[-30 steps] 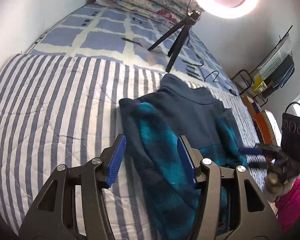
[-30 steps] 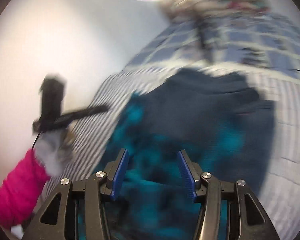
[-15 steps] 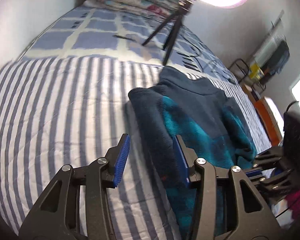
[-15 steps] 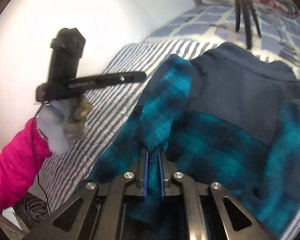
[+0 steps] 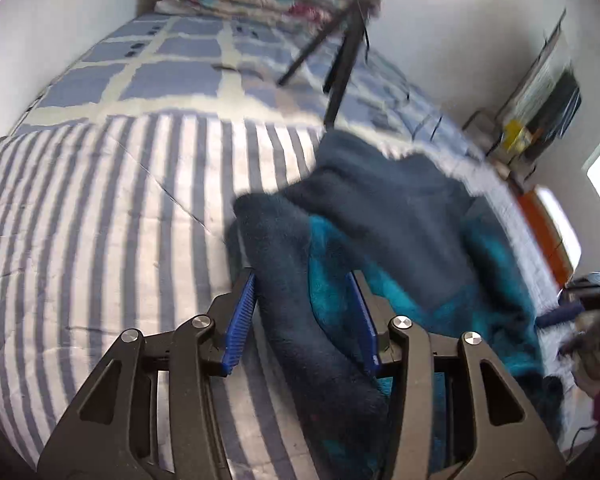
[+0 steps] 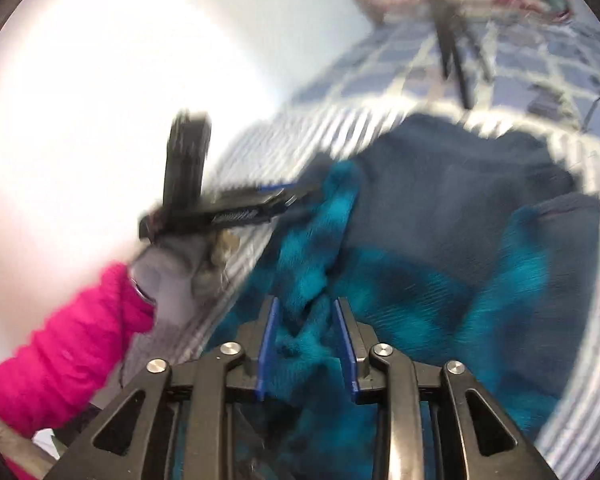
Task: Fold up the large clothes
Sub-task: 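Lift the jacket end with both tools and fold it over toward the collar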
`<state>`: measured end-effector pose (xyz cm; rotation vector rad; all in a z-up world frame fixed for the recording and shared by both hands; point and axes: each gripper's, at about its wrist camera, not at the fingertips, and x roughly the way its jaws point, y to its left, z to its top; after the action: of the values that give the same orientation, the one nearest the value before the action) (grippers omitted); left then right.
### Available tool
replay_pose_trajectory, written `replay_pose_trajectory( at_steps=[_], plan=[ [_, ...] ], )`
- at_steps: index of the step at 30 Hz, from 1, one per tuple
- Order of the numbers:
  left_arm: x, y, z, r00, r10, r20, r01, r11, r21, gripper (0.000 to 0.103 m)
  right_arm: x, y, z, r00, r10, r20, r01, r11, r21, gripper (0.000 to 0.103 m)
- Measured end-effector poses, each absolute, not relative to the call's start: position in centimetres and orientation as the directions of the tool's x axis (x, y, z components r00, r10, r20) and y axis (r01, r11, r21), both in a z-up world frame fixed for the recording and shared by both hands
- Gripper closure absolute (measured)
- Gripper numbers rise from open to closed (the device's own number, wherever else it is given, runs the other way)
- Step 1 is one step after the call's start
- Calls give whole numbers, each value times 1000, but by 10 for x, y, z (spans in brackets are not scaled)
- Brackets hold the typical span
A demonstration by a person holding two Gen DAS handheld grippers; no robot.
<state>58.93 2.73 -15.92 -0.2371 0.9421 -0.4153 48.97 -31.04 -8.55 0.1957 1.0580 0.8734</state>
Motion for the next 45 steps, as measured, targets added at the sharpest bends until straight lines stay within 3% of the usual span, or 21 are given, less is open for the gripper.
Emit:
replay_pose_trajectory(
  at_steps=[1, 3, 8, 12, 13, 14, 15, 17, 22, 26, 28, 38, 45],
  plan=[
    [591, 34, -157, 519, -448, -728, 229, 893, -387, 57, 495, -323, -82, 238, 697, -677, -526, 678, 513, 69],
    [598, 43, -156, 517, -442, -733, 205, 895, -396, 57, 508, -360, -78, 327, 654, -682, -462, 741, 488, 56],
    [620, 42, -173, 470, -452, -758, 160, 888, -430, 57, 549, -423, -116, 424, 510, -749, -243, 860, 448, 54],
    [637, 17, -183, 461, -407, -789, 176, 913, -368, 58, 578, -439, -145, 408, 553, -726, -165, 827, 537, 54],
    [640, 9, -182, 463, -406, -788, 189, 914, -359, 65, 583, -436, -152, 400, 577, -712, -163, 810, 564, 54],
    [642, 3, -183, 460, -404, -791, 195, 915, -354, 74, 588, -430, -159, 389, 585, -712, -155, 803, 575, 64],
    [644, -1, -182, 463, -393, -795, 195, 920, -341, 80, 591, -422, -164, 374, 581, -723, -156, 808, 569, 90],
    [646, -9, -180, 466, -391, -793, 206, 920, -332, 91, 591, -412, -160, 384, 496, -779, -174, 867, 466, 96],
    [645, -15, -173, 509, -385, -770, 224, 923, -313, 92, 585, -440, -136, 466, 484, -741, -204, 873, 442, 98],
    [641, -16, -174, 525, -361, -770, 200, 932, -301, 93, 587, -427, -161, 423, 394, -816, -195, 919, 343, 98],
    [636, -13, -163, 547, -369, -751, 193, 929, -316, 93, 584, -429, -156, 444, 406, -799, -183, 914, 362, 98],
    [583, -2, -86, 631, -432, -644, 236, 898, -371, 94, 544, -431, -71, 568, 436, -698, -234, 899, 371, 98],
    [499, -11, -29, 665, -453, -594, 319, 891, -323, 94, 473, -431, -14, 606, 472, -640, -285, 880, 379, 98]
  ],
)
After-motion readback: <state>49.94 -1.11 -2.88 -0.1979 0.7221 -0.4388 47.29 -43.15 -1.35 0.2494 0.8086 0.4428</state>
